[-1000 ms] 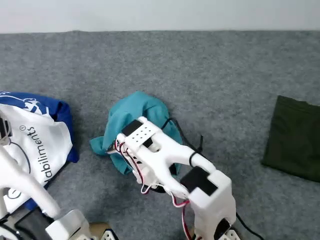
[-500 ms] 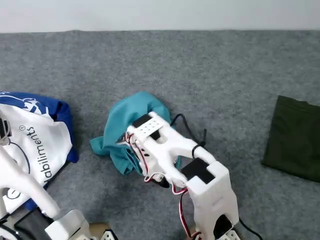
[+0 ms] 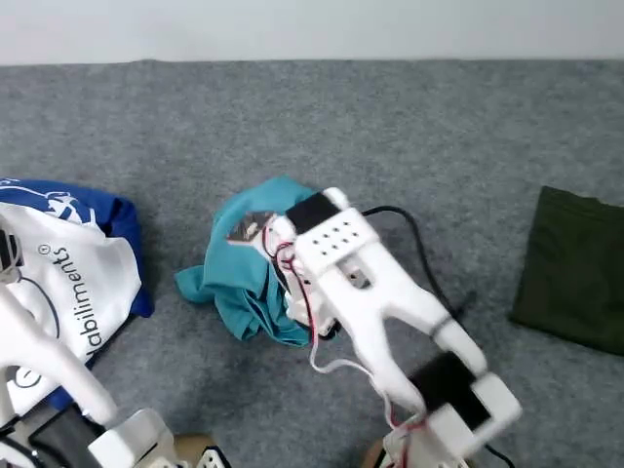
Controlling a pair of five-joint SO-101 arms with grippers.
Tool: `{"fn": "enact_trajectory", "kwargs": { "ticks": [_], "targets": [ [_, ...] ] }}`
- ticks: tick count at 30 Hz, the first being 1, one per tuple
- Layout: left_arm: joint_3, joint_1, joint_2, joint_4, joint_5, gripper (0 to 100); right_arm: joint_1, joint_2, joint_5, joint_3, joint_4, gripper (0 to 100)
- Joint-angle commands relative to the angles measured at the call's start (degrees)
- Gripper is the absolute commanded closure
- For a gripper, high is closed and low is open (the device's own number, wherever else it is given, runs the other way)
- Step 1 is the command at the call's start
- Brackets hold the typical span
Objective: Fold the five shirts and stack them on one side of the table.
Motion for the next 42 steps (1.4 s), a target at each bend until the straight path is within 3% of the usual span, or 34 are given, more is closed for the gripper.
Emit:
{"fn": "enact_trajectory", "kwargs": {
  "ticks": [1,5,10,25,33,42],
  "targets": [
    [-0.22,-0.09,-0.7,0.97,-0.44,88,2.07,-12.44,1.23,-2.64,1.45,98.9],
    [-0.22,0.0,-0.7,0.97,-0.44,88,8.48,-20.18,1.76,-9.67,-0.75,98.9],
    [-0.22,1.41,-0.7,1.05,-0.44,88,21.58,-23.6,1.76,-18.37,-6.73,99.0],
    [0.92,18.9,-0.7,1.14,-0.09,88,47.52,-23.52,1.93,-21.01,-10.59,99.0],
    [15.16,39.91,-0.7,1.05,-0.53,88,51.12,-23.6,4.66,-21.01,-10.24,98.9],
    [20.44,62.95,-0.09,-0.79,-4.4,85,51.12,-23.43,4.4,-20.75,-9.89,98.9]
  ]
}}
